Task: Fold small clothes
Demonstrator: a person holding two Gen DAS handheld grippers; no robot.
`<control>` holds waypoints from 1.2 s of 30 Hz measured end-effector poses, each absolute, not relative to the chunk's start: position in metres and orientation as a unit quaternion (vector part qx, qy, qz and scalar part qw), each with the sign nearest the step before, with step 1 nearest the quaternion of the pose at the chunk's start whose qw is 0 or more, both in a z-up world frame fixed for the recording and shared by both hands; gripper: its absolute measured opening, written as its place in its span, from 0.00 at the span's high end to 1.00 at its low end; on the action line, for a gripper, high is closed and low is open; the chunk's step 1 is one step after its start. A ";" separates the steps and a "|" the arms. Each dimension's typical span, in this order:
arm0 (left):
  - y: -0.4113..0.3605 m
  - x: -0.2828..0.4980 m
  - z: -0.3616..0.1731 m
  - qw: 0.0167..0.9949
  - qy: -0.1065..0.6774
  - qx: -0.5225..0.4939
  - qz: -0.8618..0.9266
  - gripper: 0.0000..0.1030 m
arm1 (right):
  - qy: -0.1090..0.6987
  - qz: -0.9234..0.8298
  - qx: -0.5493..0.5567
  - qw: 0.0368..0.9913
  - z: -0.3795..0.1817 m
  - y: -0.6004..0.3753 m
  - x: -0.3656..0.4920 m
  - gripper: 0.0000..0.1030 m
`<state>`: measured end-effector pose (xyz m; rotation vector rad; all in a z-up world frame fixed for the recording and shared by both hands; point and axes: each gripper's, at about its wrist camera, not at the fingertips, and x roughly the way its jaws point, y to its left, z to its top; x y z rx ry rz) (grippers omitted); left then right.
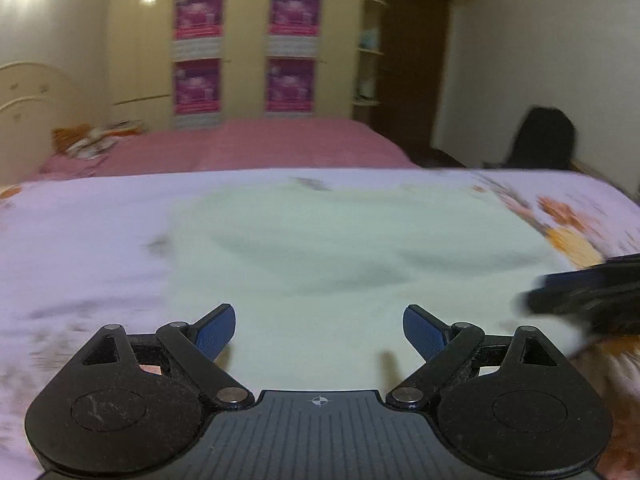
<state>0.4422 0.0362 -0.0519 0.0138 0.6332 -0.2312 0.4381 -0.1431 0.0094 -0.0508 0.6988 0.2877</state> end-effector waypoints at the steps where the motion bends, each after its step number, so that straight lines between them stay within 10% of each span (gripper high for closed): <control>1: 0.026 0.440 -0.055 0.941 0.316 0.012 -0.119 0.12 | 0.345 0.148 -0.024 0.927 0.008 -0.135 0.439 0.62; 25: 0.077 0.392 -0.070 0.927 0.371 0.015 -0.058 0.12 | 0.398 0.090 -0.002 0.913 -0.010 -0.182 0.407 0.62; 31: 0.101 0.369 -0.056 0.926 0.357 -0.118 -0.047 0.13 | 0.353 0.094 0.021 0.931 0.027 -0.187 0.386 0.62; 36: 0.136 0.364 -0.086 0.860 0.352 -0.370 -0.006 0.29 | 0.346 0.105 0.059 0.930 0.032 -0.186 0.384 0.85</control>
